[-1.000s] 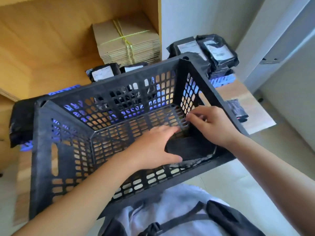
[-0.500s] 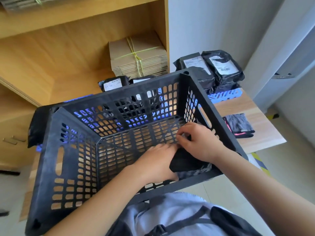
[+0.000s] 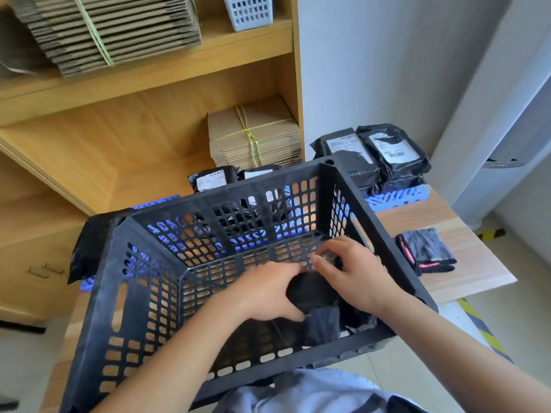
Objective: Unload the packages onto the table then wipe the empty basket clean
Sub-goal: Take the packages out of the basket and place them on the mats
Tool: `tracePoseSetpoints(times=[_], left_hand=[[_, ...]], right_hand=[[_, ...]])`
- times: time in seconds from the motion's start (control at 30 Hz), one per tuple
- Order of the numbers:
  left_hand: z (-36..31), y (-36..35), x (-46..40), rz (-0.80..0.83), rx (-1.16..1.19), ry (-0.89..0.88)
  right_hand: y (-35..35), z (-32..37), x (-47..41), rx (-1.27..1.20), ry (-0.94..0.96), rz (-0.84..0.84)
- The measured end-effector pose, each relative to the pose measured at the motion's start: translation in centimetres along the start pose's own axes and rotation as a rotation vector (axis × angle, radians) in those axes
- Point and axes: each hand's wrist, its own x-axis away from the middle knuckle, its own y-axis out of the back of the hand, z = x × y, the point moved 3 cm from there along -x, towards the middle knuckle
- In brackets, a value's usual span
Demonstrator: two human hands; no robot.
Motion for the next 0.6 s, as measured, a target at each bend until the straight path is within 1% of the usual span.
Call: tracePoseSetpoints(times=[0.1, 0.2, 0.33, 0.4, 0.43, 0.5, 0.6], left_hand=[[3.1, 3.5, 2.1, -0.018, 0.19, 0.083], [5.8, 7.3, 5.2, -0.141, 0.44, 0.108], [9.0, 10.1, 9.8, -0.426, 0.807, 0.167], [10.2, 10.2, 11.3, -0.58, 1.035, 0.186], [10.7, 9.9, 12.0, -0.661, 1.172, 0.223], [11.6, 9.0, 13.0, -0.77, 1.434, 0.305], [12.4, 7.1, 13.9, -0.823, 1.664, 0.367]], right_hand=[[0.7, 0.5, 0.0, -0.093, 0.018, -0.037], [2.1, 1.4, -1.0, -0.281, -0.01, -0.065], [3.2, 3.9, -4.0, -0.56, -0.097, -0.046], [2.7, 4.8, -5.0, -0.698, -0.134, -0.024], [2.1, 5.2, -5.4, -0.749, -0.16, -0.012], [0.5, 6.0, -6.0, -0.825, -0.233, 0.048], [-2.2, 7.4, -6.4, -0.945, -0.352, 0.234]])
